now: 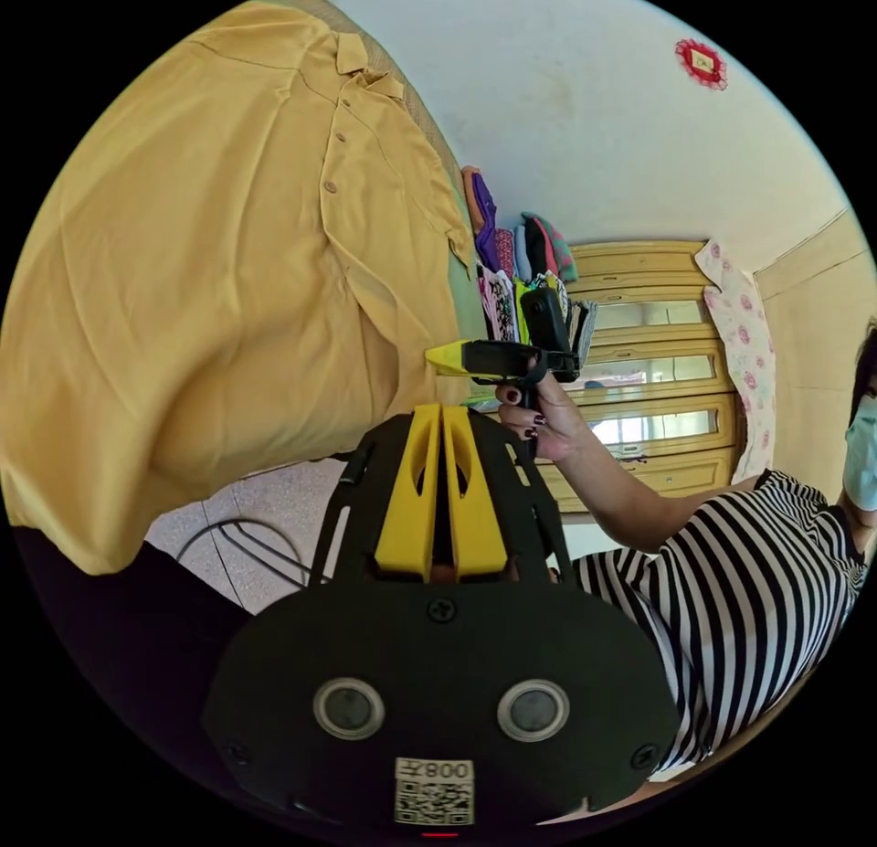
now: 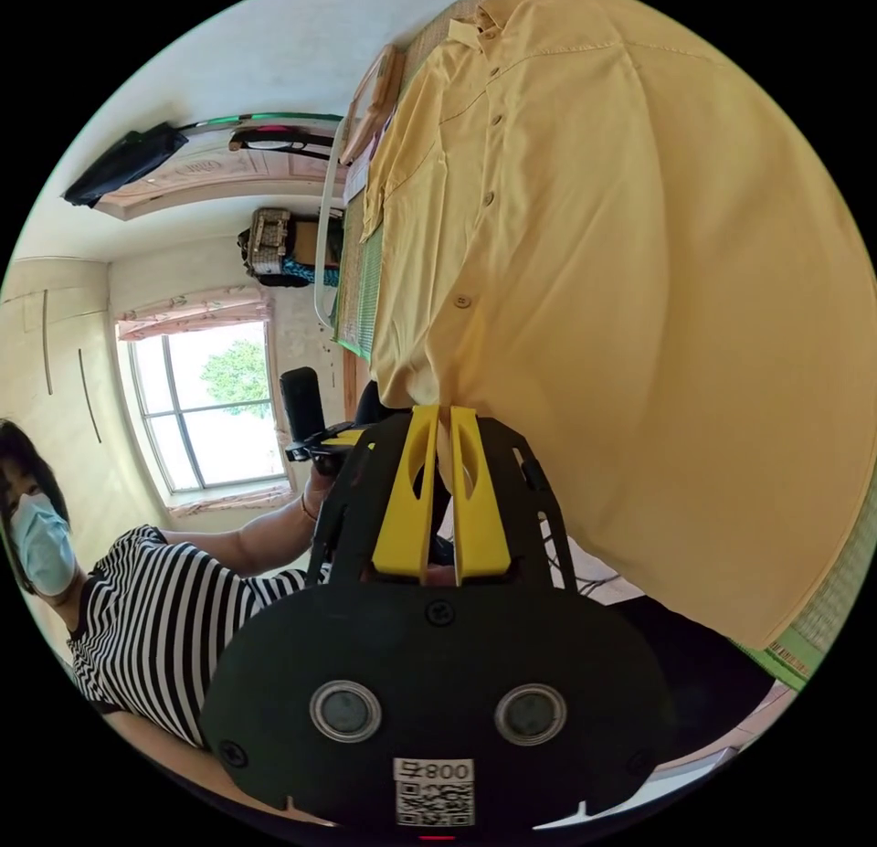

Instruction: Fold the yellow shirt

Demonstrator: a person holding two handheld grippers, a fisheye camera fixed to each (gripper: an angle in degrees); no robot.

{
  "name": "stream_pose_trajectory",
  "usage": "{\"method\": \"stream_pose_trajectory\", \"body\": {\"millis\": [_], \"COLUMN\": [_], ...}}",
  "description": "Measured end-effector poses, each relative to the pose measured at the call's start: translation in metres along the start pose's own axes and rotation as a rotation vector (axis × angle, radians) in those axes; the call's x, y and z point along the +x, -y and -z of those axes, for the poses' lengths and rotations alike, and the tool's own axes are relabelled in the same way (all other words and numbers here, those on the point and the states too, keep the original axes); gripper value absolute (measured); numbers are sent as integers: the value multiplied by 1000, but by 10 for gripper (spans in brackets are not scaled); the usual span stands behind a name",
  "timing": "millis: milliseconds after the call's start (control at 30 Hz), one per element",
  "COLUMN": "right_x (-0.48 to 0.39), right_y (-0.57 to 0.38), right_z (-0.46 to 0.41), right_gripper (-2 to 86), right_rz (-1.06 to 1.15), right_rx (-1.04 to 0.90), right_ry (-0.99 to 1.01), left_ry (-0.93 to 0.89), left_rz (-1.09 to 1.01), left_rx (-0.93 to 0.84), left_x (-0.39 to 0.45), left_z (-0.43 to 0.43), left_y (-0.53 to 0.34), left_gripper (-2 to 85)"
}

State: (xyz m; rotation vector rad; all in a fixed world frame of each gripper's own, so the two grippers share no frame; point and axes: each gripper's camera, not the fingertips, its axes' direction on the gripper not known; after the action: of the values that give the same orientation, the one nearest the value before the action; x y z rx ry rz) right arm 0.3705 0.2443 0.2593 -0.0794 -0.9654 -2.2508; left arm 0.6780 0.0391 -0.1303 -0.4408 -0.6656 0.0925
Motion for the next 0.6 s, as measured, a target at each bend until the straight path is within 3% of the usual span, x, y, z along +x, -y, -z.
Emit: {"method": "stream_pose_trajectory", "body": {"millis": [367, 600], "right_x": [16, 19], "right_y": [-8, -14], "right_z": [3, 5], "right_gripper": [128, 110], "right_rz": [-4, -20], "right_rx": [0, -12], "right_ry": [95, 130], "left_ry": [16, -131], "left_rz": [25, 8], "left_rx": [-10, -17], "left_x": [-31, -43], "left_z": [-2, -11], "left_y": [29, 50], "left_gripper": [76, 32]}}
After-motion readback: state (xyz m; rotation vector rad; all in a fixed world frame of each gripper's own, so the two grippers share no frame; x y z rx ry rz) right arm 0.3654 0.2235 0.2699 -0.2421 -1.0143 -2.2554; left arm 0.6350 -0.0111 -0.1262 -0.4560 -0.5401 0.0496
